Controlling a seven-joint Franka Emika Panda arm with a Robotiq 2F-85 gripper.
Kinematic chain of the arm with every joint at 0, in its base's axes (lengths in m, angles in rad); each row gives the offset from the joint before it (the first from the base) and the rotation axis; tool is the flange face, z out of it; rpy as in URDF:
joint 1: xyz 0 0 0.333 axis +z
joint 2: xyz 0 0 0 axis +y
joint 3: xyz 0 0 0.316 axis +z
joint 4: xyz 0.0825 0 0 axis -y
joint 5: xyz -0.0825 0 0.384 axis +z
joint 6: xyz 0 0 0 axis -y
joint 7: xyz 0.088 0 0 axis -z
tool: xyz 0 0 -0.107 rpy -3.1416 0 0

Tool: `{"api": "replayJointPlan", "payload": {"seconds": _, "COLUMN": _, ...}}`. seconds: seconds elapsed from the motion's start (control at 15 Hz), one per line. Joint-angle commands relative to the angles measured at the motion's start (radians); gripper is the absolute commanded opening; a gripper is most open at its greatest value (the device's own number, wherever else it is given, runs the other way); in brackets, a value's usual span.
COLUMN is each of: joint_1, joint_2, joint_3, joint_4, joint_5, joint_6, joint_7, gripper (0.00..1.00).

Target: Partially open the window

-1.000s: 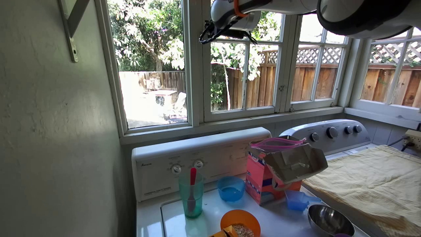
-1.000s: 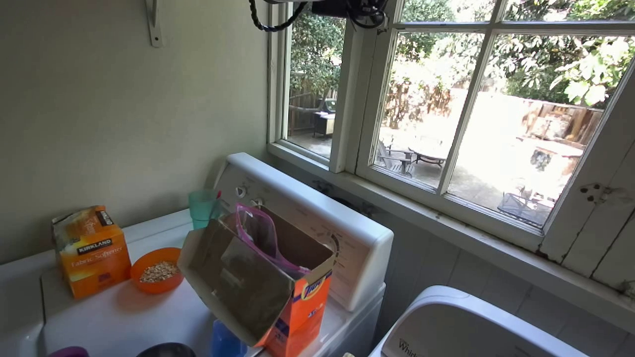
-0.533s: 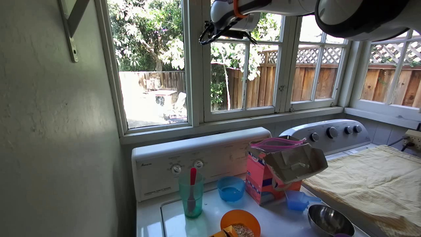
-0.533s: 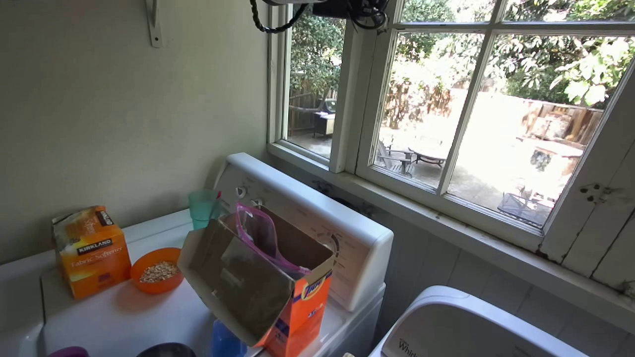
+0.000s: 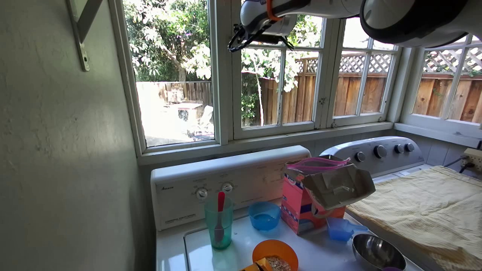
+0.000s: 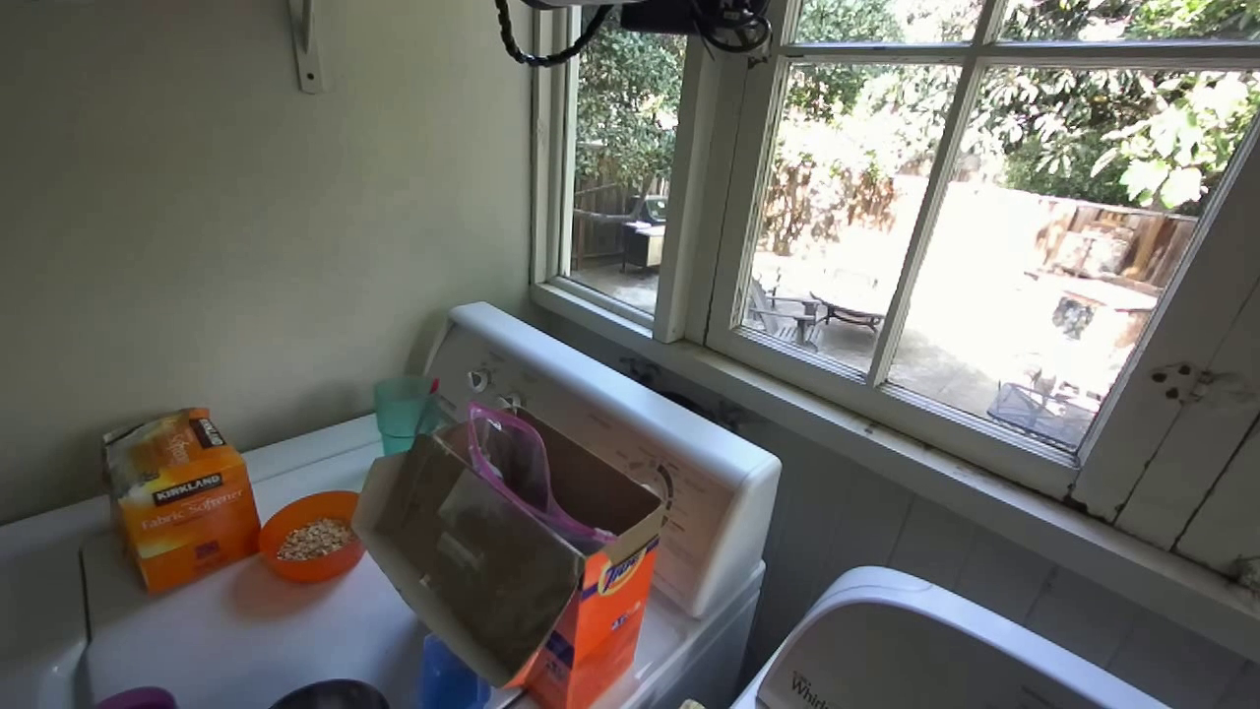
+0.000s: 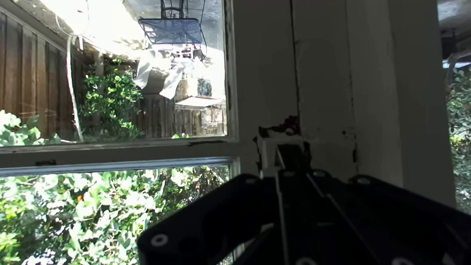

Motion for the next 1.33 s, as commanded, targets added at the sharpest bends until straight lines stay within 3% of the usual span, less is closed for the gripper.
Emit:
{"api": "replayJointPlan", "payload": {"seconds": 0.0, "joint_1": 0.004, "joint_2": 0.034, "joint_3": 0.013, "joint_4": 0.043, "joint_5": -0.003, "joint_6": -0.009, "joint_7": -0.029, "gripper": 0.0}}
{"api": "replayJointPlan", "payload": {"seconds": 0.07, "joint_1": 0.005, "joint_2": 0.037, "joint_3": 0.014, "joint_4": 0.045, "joint_5": -0.002, "joint_6": -0.007, "joint_7": -0.031, "gripper": 0.0}}
{"api": "replayJointPlan", "payload": {"seconds": 0.13, "joint_1": 0.005, "joint_2": 0.04, "joint_3": 0.016, "joint_4": 0.049, "joint_5": 0.0, "joint_6": -0.003, "joint_7": -0.032, "gripper": 0.07}}
{"api": "replayJointPlan", "payload": {"seconds": 0.2, "joint_1": 0.006, "joint_2": 0.041, "joint_3": 0.014, "joint_4": 0.052, "joint_5": 0.0, "joint_6": -0.001, "joint_7": -0.029, "gripper": 0.28}}
{"api": "replayJointPlan", "payload": {"seconds": 0.4, "joint_1": 0.007, "joint_2": 0.044, "joint_3": 0.007, "joint_4": 0.058, "joint_5": -0.003, "joint_6": 0.005, "joint_7": -0.02, "gripper": 0.37}}
{"api": "replayJointPlan", "payload": {"seconds": 0.87, "joint_1": 0.008, "joint_2": 0.062, "joint_3": -0.017, "joint_4": 0.089, "joint_5": -0.006, "joint_6": 0.013, "joint_7": -0.006, "gripper": 0.86}}
{"api": "replayJointPlan", "payload": {"seconds": 1.07, "joint_1": 0.013, "joint_2": 0.081, "joint_3": -0.03, "joint_4": 0.109, "joint_5": -0.01, "joint_6": 0.026, "joint_7": -0.001, "gripper": 0.88}}
{"api": "replayJointPlan", "payload": {"seconds": 1.27, "joint_1": 0.019, "joint_2": 0.098, "joint_3": -0.038, "joint_4": 0.128, "joint_5": -0.014, "joint_6": 0.038, "joint_7": 0.002, "gripper": 0.67}}
